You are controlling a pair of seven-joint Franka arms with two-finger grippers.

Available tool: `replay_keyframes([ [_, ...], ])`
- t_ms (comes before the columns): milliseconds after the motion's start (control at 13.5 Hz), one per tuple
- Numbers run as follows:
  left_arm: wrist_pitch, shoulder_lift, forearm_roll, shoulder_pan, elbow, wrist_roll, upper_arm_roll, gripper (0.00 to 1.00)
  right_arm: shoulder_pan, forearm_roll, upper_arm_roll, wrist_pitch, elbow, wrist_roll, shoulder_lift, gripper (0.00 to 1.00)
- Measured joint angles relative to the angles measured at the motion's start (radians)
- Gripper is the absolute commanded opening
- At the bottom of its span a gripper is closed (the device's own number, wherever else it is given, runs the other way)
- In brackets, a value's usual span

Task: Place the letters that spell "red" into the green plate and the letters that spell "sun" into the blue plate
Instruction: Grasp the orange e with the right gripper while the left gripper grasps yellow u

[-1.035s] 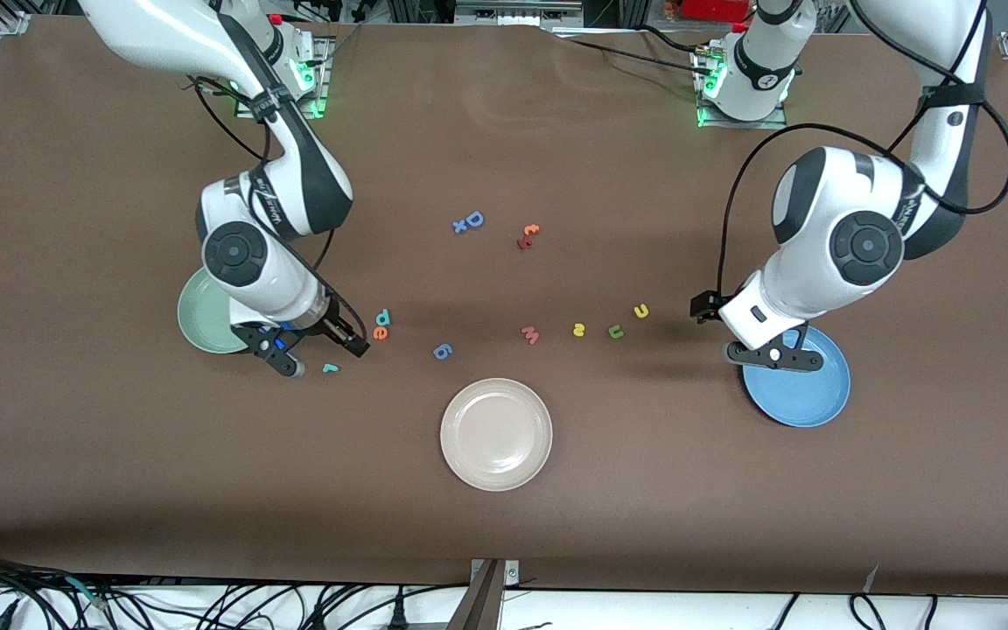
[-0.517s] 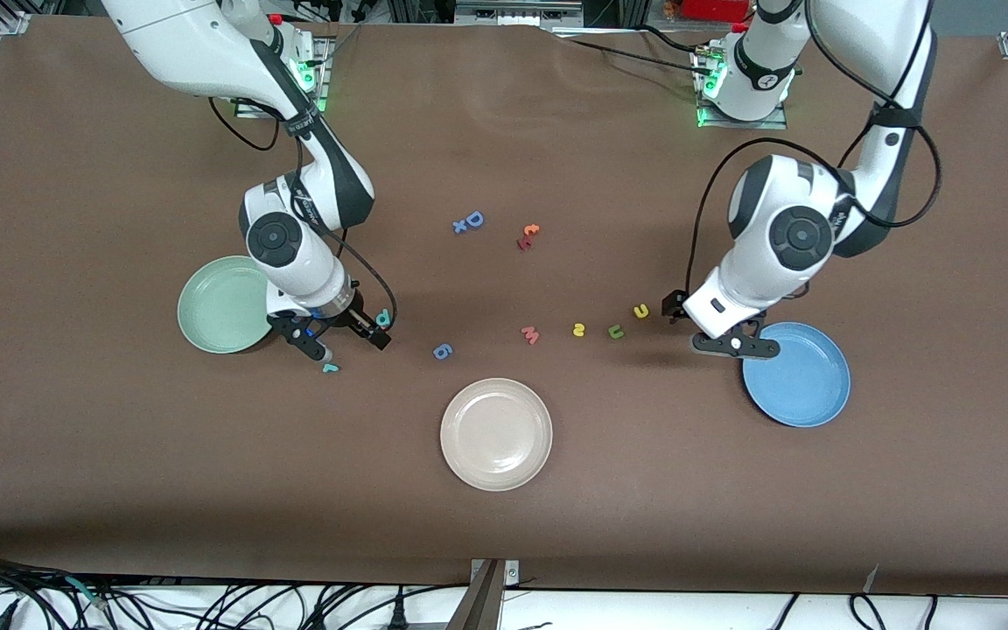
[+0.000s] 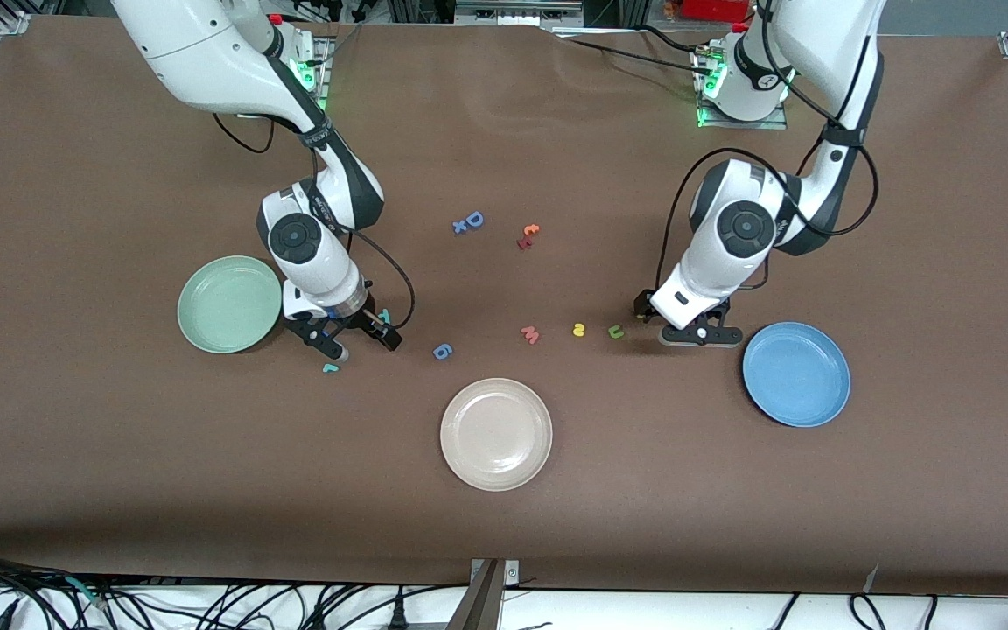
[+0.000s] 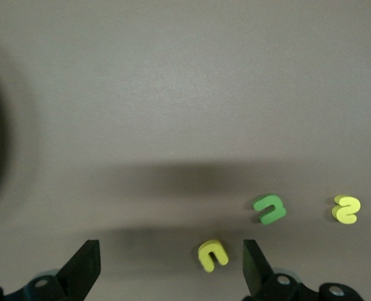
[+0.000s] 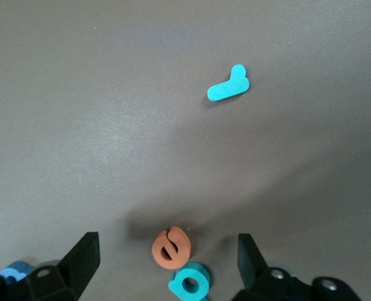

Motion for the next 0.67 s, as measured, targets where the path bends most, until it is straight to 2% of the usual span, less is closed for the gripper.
replay_keyframes([
  [148,0.043,0.028,0.000,-0.004,-0.001,-0.002,-0.002,1.00,0.000,-0.001,0.000,0.002,0.000,0.000,0.005,0.87],
  [296,0.074,0.052,0.000,-0.013,-0.009,-0.012,-0.003,1.00,0.000,-0.001,0.000,0.002,0.000,0.000,0.010,0.77],
  [665,0.134,0.089,0.000,-0.038,-0.037,-0.056,-0.005,0.99,0.001,-0.001,0.000,0.004,0.000,0.001,0.013,0.75],
])
